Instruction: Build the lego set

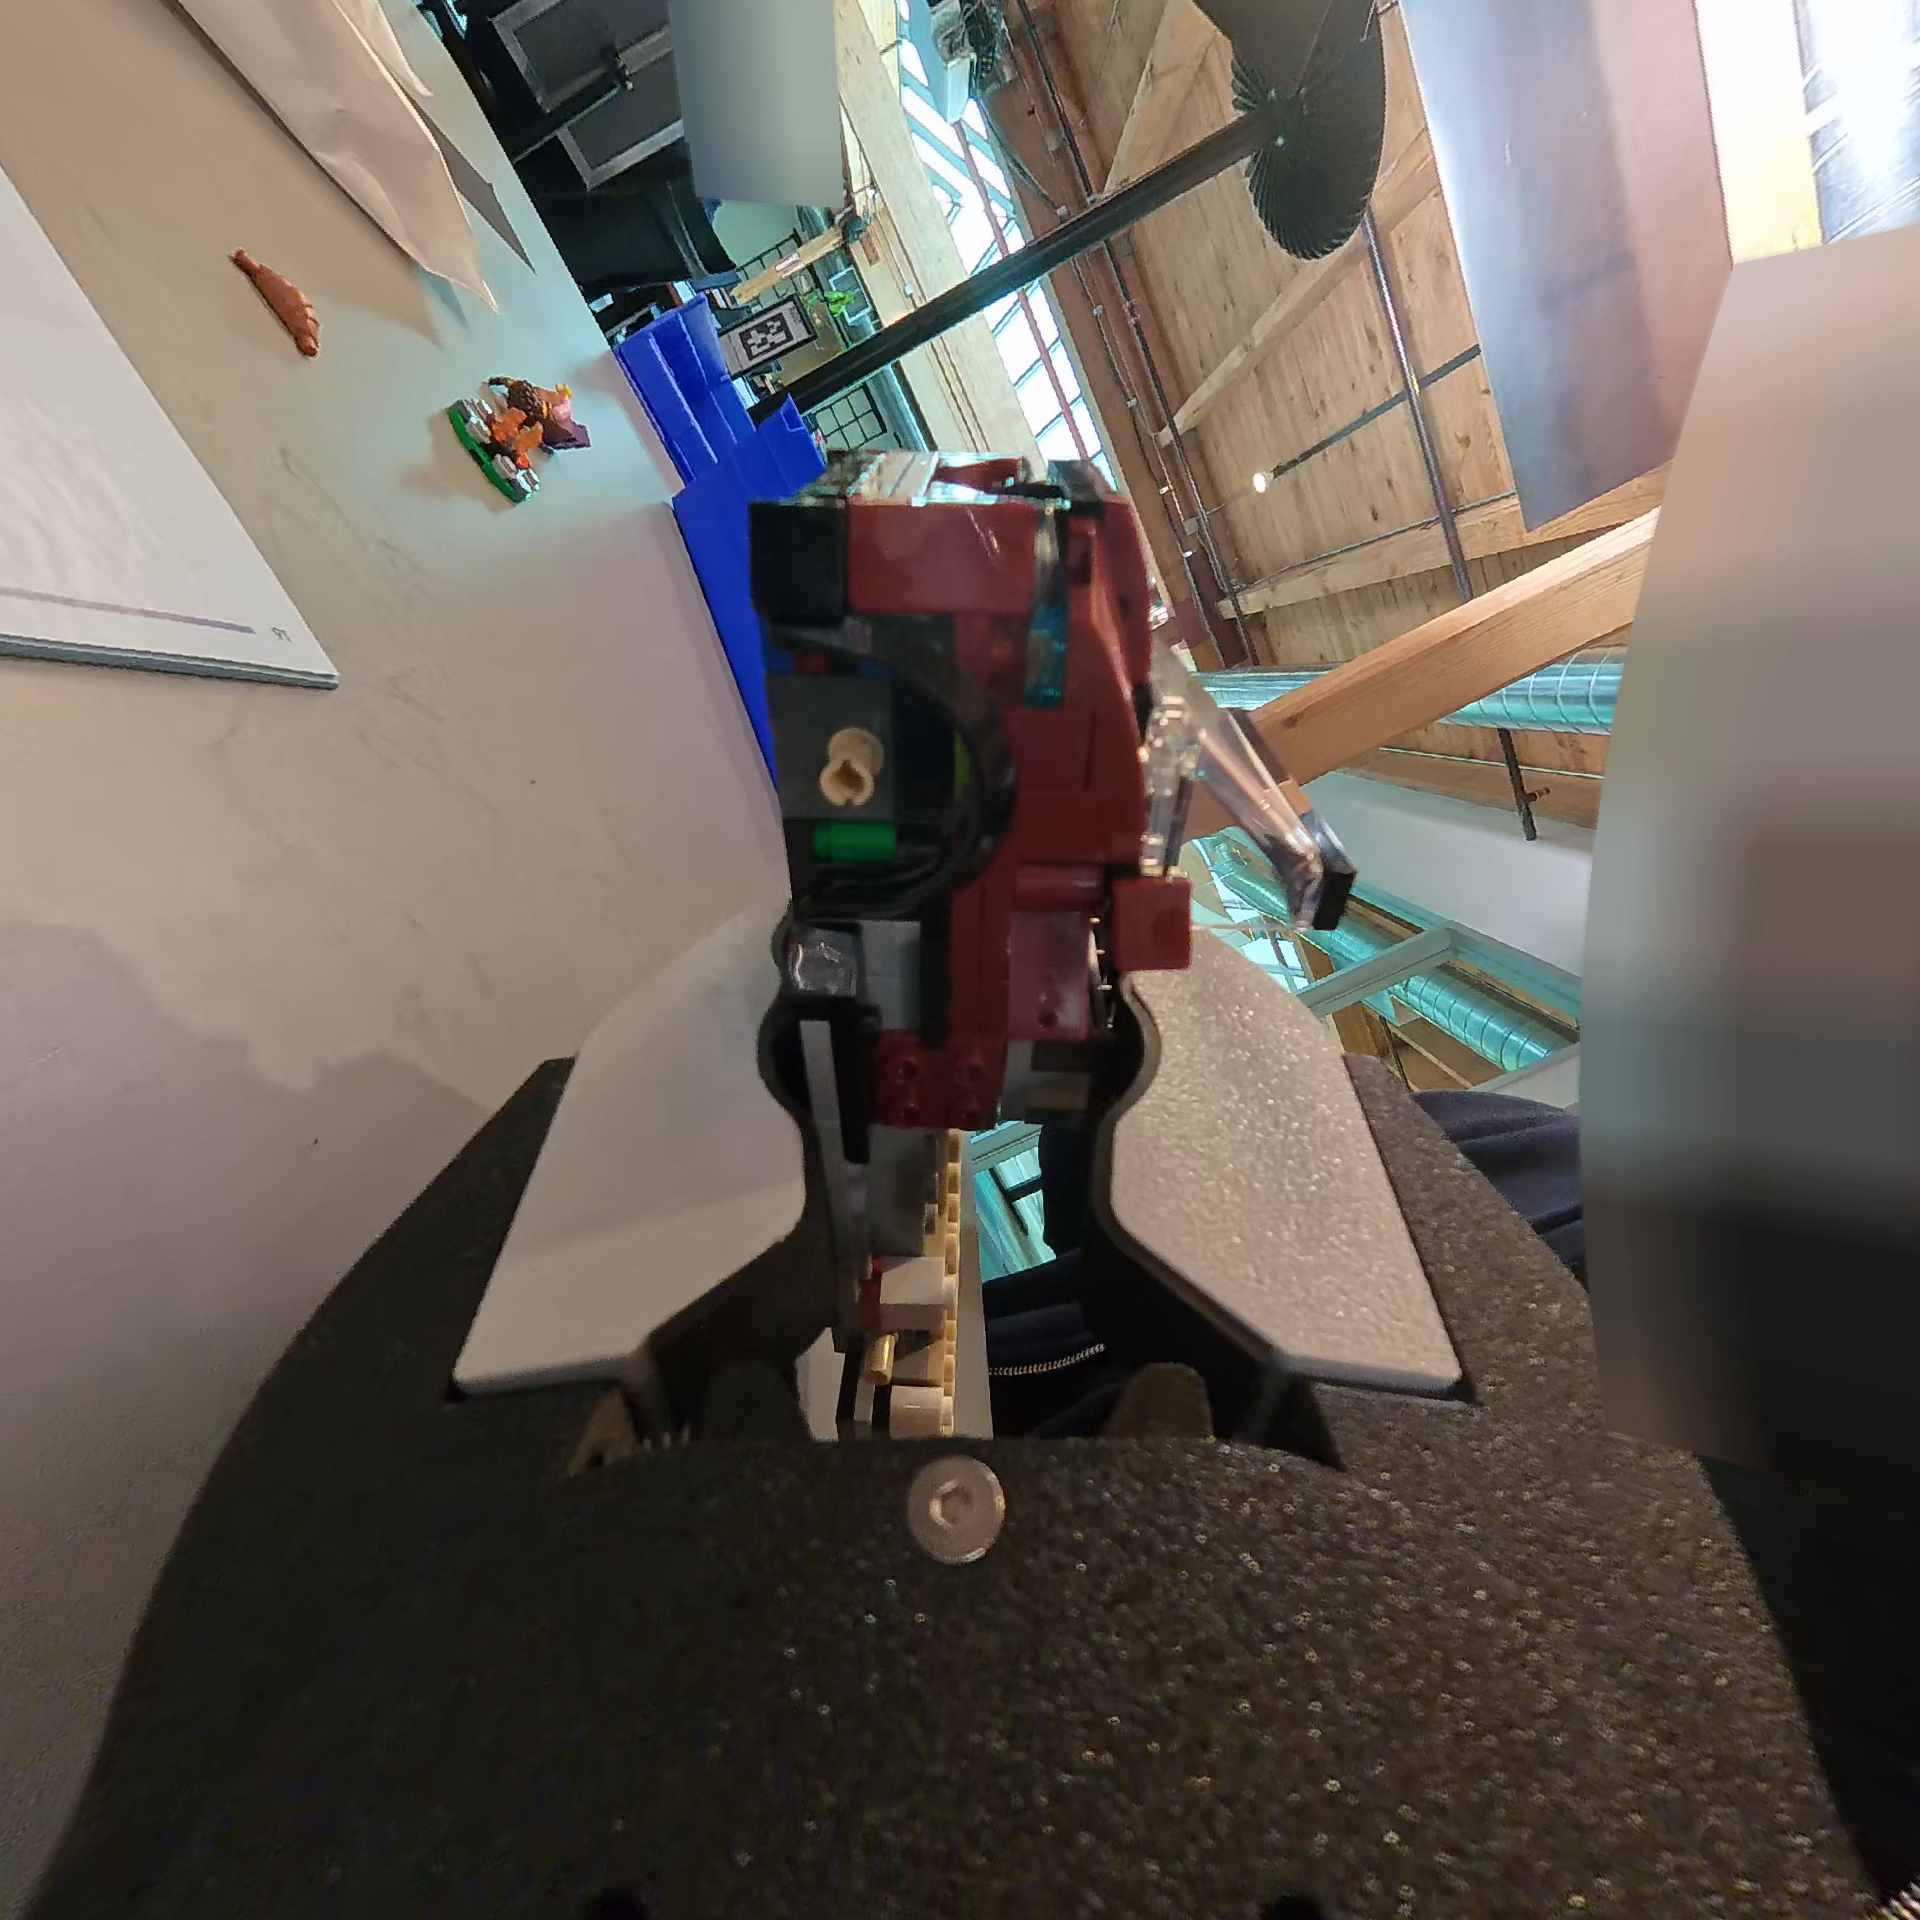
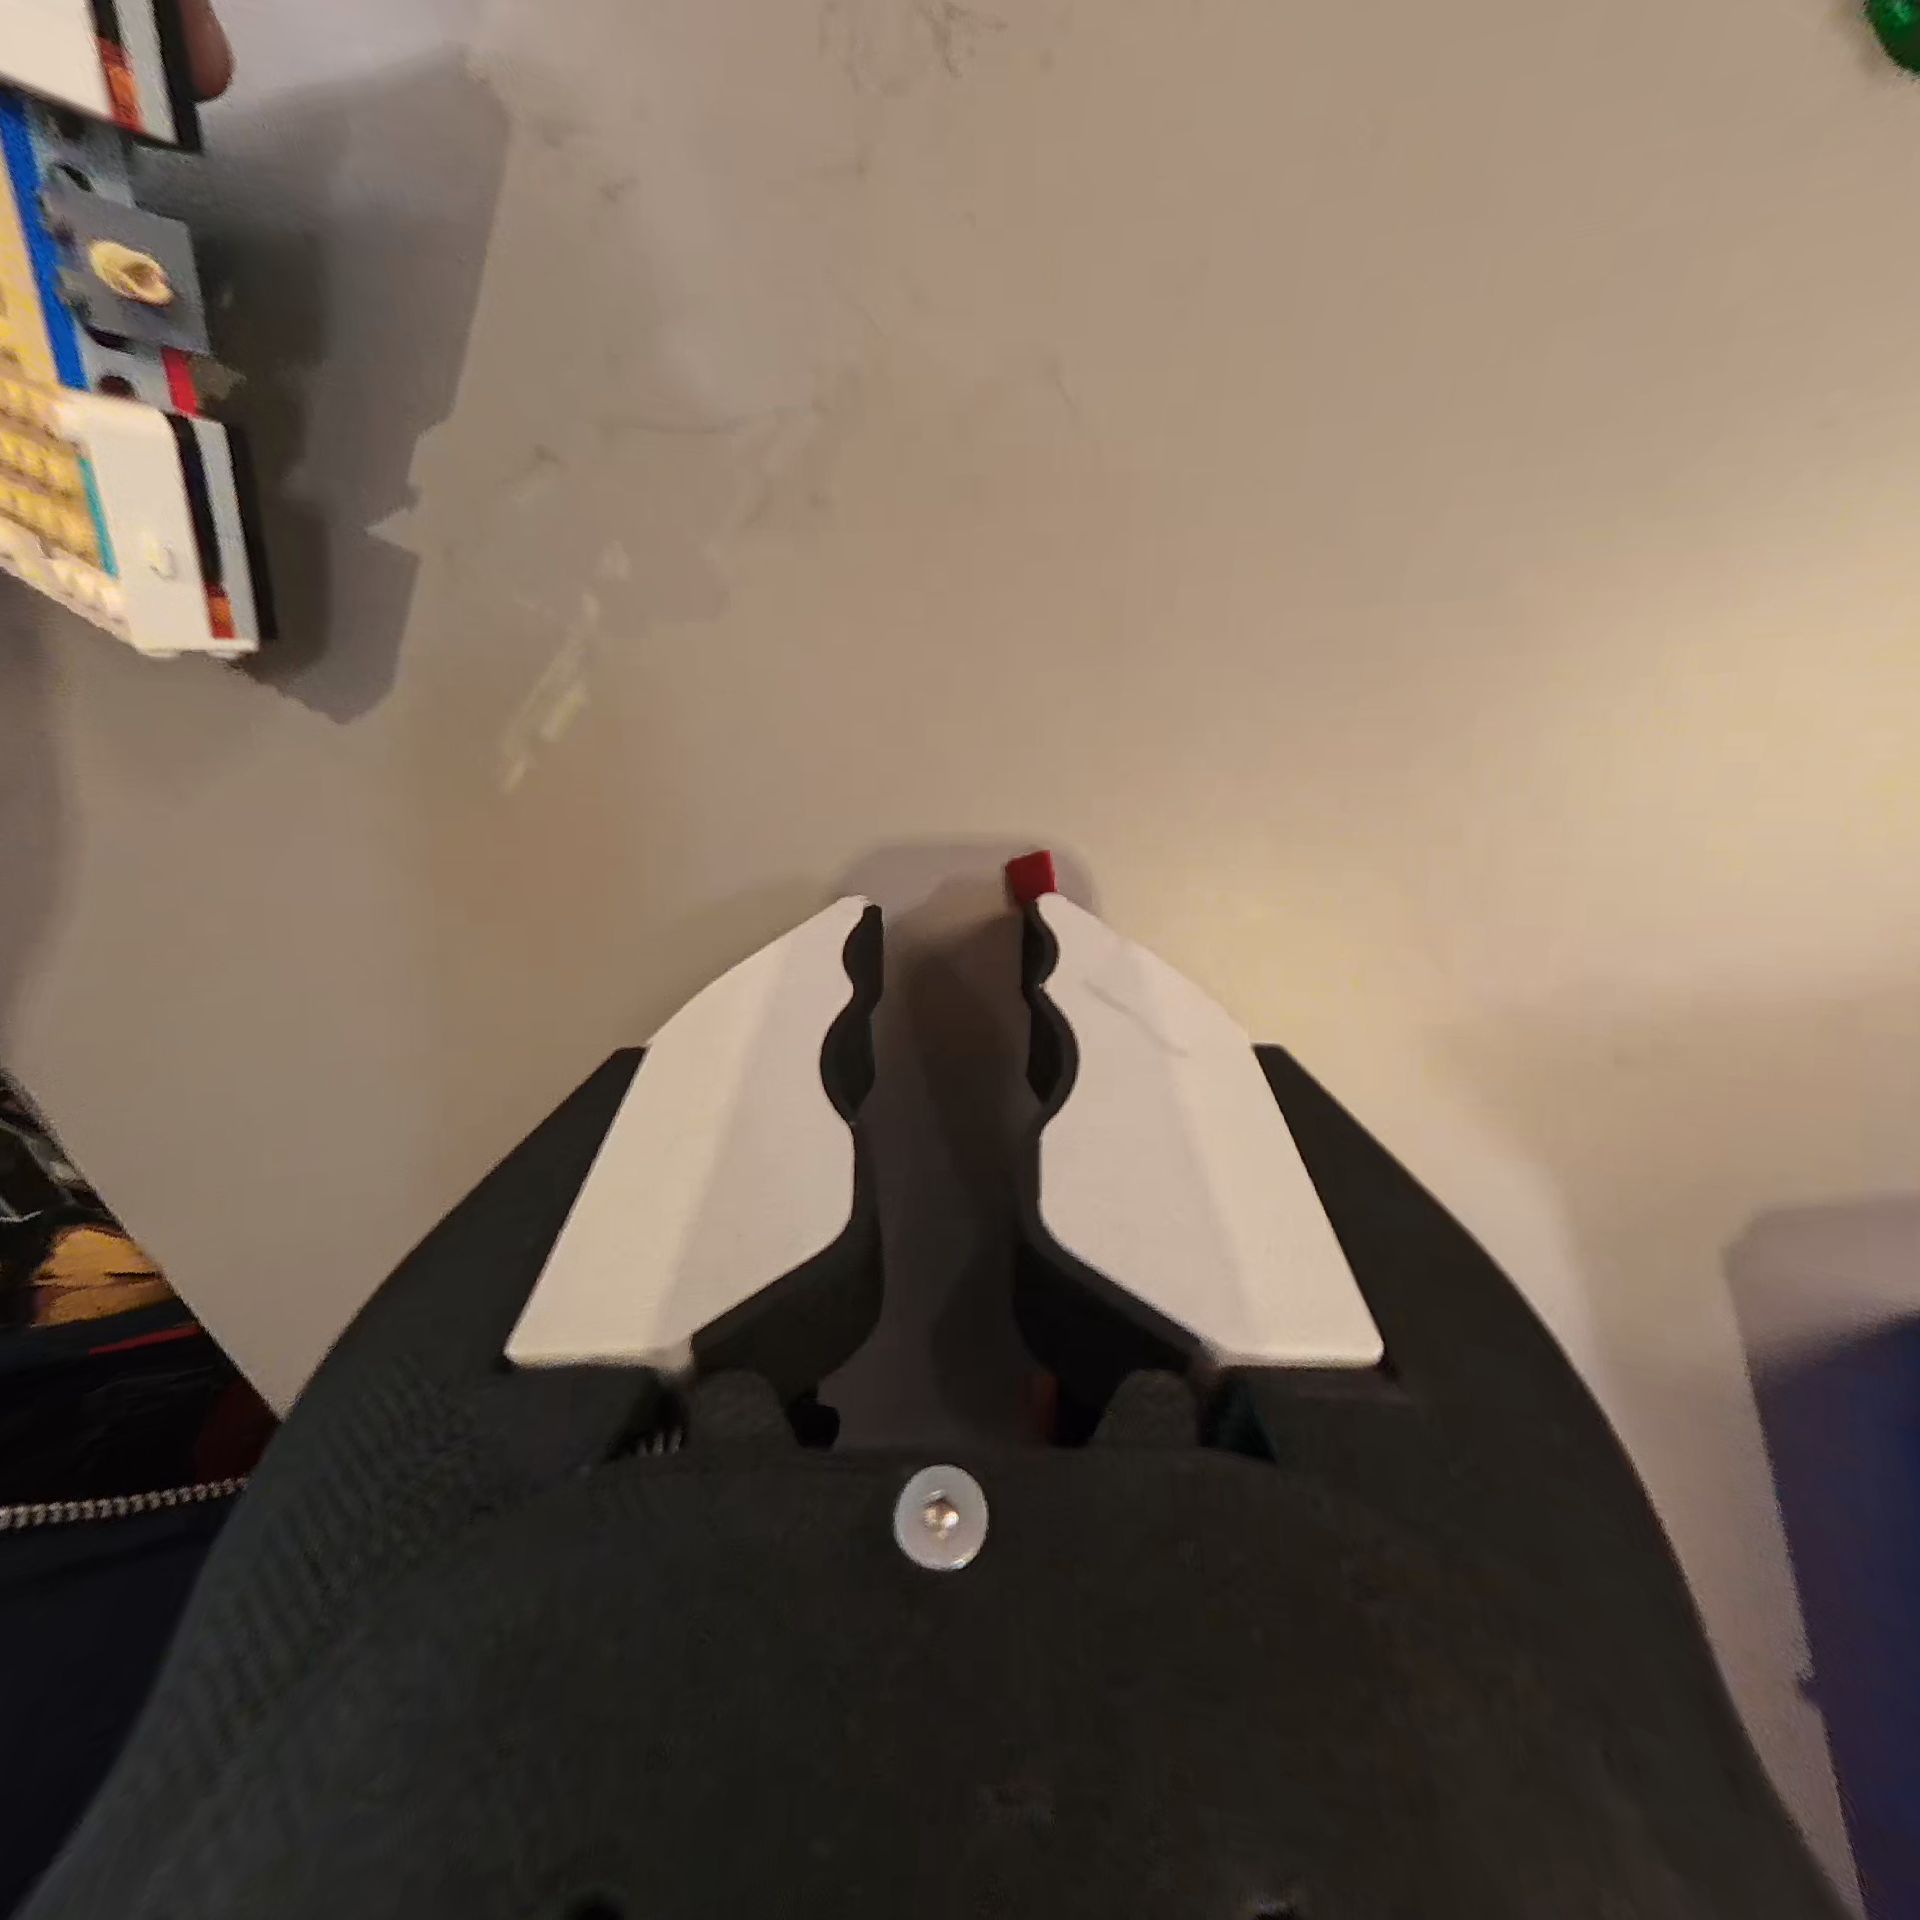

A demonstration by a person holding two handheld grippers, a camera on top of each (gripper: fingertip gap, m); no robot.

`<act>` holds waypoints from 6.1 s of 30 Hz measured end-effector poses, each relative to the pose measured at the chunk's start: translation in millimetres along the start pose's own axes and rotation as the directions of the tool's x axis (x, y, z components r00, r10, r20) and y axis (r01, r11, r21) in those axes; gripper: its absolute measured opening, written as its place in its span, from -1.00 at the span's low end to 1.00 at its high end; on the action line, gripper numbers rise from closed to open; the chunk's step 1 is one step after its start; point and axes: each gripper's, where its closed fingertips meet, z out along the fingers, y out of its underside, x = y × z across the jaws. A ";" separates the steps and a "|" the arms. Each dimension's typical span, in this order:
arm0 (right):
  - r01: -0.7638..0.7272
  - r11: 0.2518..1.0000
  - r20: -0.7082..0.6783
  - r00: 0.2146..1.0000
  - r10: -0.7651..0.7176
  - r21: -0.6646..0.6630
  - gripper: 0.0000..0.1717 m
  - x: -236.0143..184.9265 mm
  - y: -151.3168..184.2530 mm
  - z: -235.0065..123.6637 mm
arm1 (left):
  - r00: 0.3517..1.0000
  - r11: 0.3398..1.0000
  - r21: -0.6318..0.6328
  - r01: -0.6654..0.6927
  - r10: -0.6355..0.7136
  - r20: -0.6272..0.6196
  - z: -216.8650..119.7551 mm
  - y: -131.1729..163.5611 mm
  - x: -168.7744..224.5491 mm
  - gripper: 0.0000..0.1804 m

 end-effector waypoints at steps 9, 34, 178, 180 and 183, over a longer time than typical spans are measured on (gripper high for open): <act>0.080 0.994 0.038 0.996 -0.083 0.071 -0.61 -2.3 -20.9 3.6 | 1.000 0.999 0.035 0.004 -0.004 0.002 -11.2 -7.8 -1.5 -0.39; 0.051 0.998 0.016 0.999 -0.052 0.049 -0.70 -2.5 -28.1 16.8 | 0.999 0.999 0.018 0.037 -0.036 -0.035 -10.6 1.4 5.2 -0.39; -0.098 0.972 0.625 0.778 -0.058 0.212 -0.54 -123.0 -170.7 -35.0 | 1.000 0.986 0.166 -0.003 -0.001 0.025 -8.8 25.7 17.1 -0.39; -0.153 0.966 0.615 0.788 -0.007 0.207 -0.50 -103.4 -157.8 -27.1 | 0.998 0.986 0.165 0.018 -0.028 0.058 -6.4 24.3 10.0 -0.39; -0.202 0.974 0.686 0.724 0.079 0.101 -0.38 -100.5 -127.5 -10.7 | 0.996 0.992 0.128 0.004 -0.015 0.086 4.4 25.1 5.4 -0.39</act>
